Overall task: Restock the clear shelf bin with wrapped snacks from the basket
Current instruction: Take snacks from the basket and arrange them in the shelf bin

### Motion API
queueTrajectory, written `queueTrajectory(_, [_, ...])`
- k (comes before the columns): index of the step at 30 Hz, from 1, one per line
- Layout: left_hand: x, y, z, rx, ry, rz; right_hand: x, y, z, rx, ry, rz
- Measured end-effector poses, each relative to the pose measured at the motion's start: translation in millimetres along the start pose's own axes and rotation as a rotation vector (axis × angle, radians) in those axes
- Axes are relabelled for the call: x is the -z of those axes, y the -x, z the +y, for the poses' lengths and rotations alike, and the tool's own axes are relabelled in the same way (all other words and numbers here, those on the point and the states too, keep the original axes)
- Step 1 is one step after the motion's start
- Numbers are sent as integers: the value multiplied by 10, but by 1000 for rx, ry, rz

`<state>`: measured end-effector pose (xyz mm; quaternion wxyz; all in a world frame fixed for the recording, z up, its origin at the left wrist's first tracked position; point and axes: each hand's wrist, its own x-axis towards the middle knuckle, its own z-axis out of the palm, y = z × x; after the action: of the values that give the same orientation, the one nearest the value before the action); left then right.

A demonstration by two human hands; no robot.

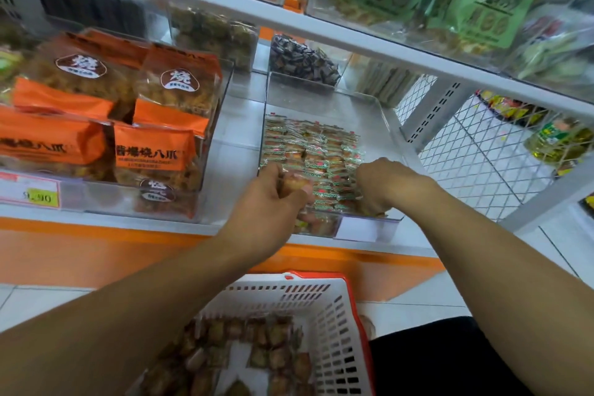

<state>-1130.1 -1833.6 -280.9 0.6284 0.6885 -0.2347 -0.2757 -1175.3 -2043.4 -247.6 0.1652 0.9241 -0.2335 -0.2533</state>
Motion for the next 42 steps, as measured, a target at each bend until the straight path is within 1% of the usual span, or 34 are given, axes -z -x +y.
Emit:
queueTrajectory(2, [16,15,26,8,-60,2,-57,-2,22,22,-31,38])
queueTrajectory(6, [47,52,53,8,-84,1,-136,-1,90,36,-161,19])
queueTrajectory(9, [49,52,35,15,-95,4,-209,-28,68,17,-157,50])
queueTrajectory(12, [29,44,8,12,-103,18,-223,-78,-7,-15,-71,86])
queueTrajectory(14, [21,40,-5,-2,-95,18,-214,-117,-37,-12,-59,49])
queueTrajectory(21, [49,21,-34,4,-132,18,-101,-150,51,22,-41,-178])
queueTrajectory(23, [48,17,-40,13,-153,21,-41,-132,111,22,-32,-202])
queueTrajectory(29, [37,3,-83,14,-179,20,-80,8,55,-40,-32,-79])
queueTrajectory(33, [41,-5,-110,15,-139,5,-98,23,-23,-43,-56,-45])
queueTrajectory(34, [42,-7,-111,21,-114,5,-86,23,-22,-43,-66,-8])
queueTrajectory(37, [59,-16,-102,39,-54,17,-15,53,10,-76,-134,166])
queueTrajectory(39, [69,-31,-98,34,-50,28,21,53,46,-27,-239,262])
queueTrajectory(40, [70,-43,-96,27,-54,36,37,80,41,5,-359,305])
queueTrajectory(42, [76,-58,-87,9,-62,54,57,172,-48,120,-803,331])
